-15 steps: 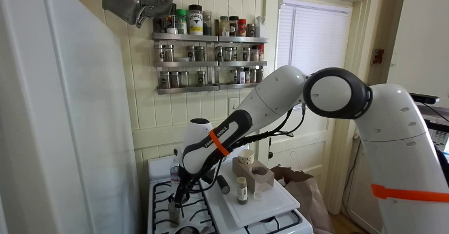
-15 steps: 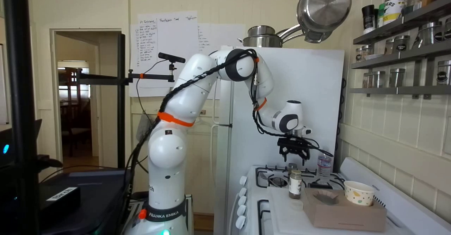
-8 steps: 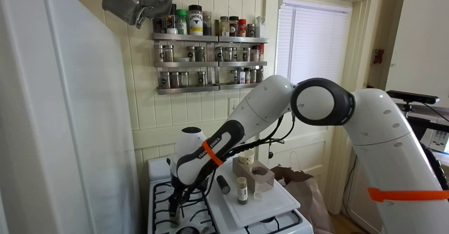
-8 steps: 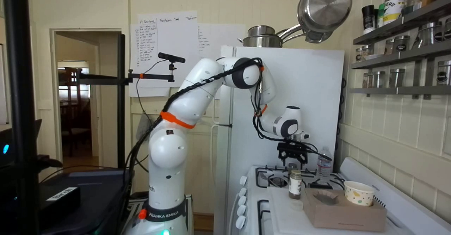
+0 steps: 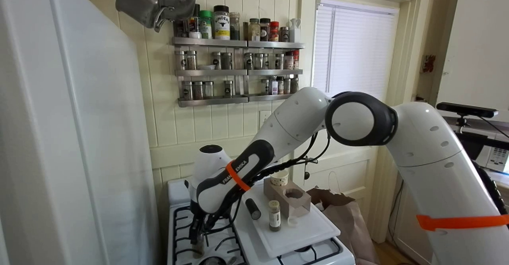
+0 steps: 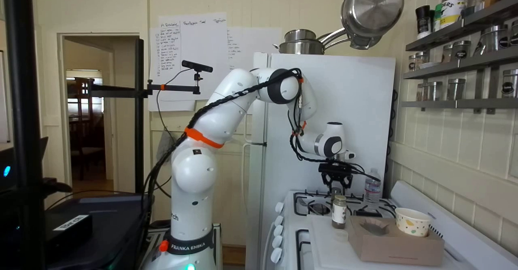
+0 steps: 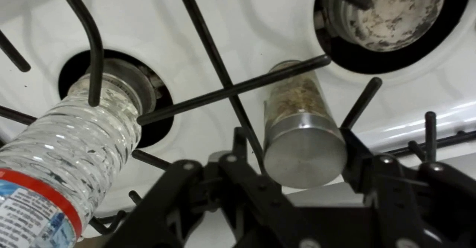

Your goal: Move one glass jar on the left to the right side of the stove.

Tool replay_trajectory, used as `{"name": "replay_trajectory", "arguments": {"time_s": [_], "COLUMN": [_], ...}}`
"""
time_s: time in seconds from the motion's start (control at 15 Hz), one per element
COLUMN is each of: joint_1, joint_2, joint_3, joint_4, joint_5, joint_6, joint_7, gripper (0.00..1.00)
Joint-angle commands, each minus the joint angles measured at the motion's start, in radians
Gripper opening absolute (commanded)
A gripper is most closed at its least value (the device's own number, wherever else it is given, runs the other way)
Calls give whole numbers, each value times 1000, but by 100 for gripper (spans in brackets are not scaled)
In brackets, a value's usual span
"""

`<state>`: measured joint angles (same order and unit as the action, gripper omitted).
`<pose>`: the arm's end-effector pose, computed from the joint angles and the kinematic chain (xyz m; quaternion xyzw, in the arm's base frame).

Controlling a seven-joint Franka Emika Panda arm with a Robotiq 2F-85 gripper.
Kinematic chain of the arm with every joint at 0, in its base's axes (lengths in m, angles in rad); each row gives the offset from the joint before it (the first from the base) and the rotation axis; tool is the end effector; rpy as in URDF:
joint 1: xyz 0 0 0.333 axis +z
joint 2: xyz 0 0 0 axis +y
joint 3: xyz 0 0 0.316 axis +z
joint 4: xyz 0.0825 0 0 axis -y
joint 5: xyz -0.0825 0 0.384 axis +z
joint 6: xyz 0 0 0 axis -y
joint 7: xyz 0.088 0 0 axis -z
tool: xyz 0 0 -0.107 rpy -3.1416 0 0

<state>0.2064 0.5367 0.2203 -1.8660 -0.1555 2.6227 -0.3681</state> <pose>0.6059 0.2669 0.2566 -0.8989 -0.4219 -0.1179 0.0111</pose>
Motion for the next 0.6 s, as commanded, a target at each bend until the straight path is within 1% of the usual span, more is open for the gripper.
{"name": "replay_trajectory", "arguments": {"time_s": [0.0,0.07,0.33,0.53], "joint_1": [37,41,56,71], "joint_2": [7,5,-11,-35], "joint_3": [-28,-30,-27,-28], "joint_4": [27,30,27,13], "joint_5": [-41,-45,-53,-68], "joint_6": [-56,-63,-87,-76], "joint_7": [62,68,88,97], "gripper": [31,25,25,25]}}
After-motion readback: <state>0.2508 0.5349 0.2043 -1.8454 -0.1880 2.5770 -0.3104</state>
